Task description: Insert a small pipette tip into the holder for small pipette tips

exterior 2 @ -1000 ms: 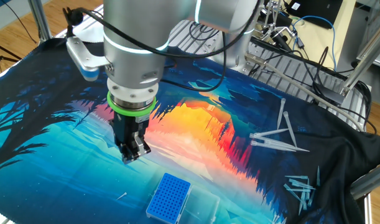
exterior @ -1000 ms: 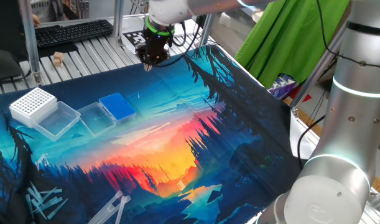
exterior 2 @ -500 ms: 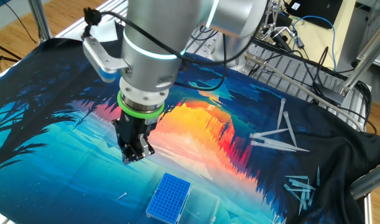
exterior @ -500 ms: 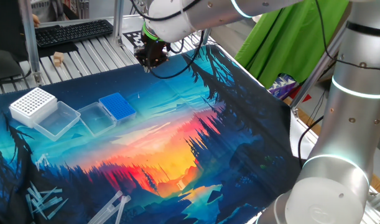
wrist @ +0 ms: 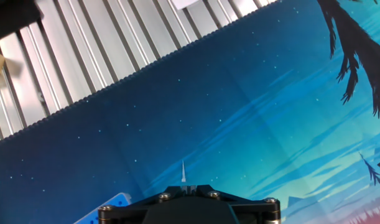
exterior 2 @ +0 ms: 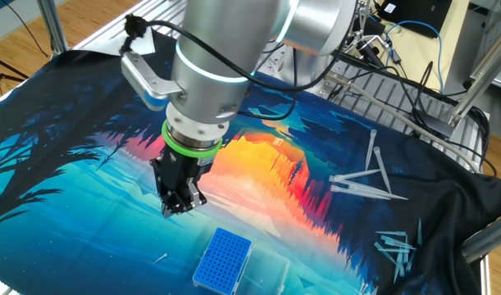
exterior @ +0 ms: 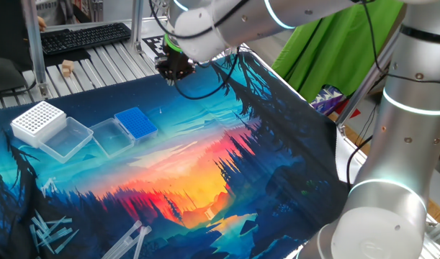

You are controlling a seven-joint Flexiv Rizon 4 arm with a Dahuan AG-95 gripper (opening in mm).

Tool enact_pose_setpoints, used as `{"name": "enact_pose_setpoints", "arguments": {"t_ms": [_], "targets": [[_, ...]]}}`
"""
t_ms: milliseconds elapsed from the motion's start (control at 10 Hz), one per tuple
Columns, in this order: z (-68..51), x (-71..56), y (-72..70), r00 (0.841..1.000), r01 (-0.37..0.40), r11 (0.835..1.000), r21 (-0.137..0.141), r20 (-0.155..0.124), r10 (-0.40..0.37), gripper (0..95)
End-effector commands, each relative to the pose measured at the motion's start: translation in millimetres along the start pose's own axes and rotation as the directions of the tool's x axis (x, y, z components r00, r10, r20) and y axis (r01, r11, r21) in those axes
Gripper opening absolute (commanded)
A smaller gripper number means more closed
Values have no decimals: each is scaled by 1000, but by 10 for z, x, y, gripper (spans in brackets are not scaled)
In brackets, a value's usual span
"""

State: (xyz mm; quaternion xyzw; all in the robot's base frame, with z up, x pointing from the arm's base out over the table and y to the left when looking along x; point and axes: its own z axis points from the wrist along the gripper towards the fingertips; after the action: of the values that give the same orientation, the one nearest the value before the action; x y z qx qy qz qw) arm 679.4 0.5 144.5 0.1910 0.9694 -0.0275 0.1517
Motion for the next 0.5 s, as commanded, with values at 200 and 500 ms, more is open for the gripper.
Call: {"name": "enact_pose_setpoints", "arguments": {"t_ms": [200, 500], "targets": [[18, 0, 7, 1000, -3, 1000, -4, -2, 3, 0], [50, 9, 6, 1000, -2, 1000, -6, 1, 2, 190]]}}
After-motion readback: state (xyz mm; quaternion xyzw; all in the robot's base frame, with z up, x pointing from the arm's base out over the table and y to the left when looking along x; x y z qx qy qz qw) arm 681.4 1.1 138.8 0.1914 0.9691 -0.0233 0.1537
